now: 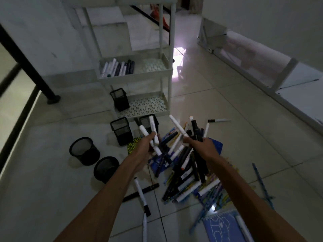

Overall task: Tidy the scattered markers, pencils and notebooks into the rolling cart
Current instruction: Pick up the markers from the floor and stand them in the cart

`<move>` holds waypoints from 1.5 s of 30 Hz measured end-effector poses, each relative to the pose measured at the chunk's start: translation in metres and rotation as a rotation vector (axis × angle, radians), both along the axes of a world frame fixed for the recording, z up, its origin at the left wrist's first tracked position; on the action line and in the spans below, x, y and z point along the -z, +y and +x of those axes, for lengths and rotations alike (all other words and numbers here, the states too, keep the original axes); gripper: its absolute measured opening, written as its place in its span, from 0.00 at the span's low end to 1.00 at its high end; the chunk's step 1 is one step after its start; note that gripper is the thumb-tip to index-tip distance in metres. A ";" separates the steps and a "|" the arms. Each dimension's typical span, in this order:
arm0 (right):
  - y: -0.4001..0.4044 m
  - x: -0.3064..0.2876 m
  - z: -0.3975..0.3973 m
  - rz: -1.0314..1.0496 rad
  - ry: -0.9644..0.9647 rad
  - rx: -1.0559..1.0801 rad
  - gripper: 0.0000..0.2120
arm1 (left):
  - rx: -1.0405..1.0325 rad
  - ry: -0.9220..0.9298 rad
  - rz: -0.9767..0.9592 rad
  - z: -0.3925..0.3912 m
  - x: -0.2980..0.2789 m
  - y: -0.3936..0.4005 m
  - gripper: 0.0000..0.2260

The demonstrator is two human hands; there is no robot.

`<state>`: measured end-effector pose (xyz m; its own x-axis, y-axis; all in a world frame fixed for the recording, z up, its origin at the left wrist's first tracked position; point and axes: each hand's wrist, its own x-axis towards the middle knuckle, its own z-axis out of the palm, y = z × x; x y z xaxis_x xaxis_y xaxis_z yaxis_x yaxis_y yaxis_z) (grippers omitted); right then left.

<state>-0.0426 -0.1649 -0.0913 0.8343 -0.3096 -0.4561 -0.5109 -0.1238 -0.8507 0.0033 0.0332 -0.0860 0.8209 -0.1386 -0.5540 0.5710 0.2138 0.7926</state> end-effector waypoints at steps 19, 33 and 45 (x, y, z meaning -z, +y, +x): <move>0.082 -0.133 0.206 0.040 -0.265 0.016 0.12 | 0.277 -0.593 1.127 0.267 -0.111 0.076 0.28; 0.103 -0.128 0.271 -0.161 -0.255 0.047 0.10 | 0.008 -0.693 1.171 0.301 -0.102 0.068 0.25; 0.133 -0.140 0.333 -0.473 -0.091 -0.245 0.23 | 0.186 -0.841 0.878 0.302 -0.071 0.084 0.25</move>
<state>0.2901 -0.0320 0.0482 0.9375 -0.2553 -0.2363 -0.3458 -0.6100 -0.7129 0.3048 0.1168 -0.0151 0.9750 -0.1386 0.1738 -0.2223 -0.6075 0.7626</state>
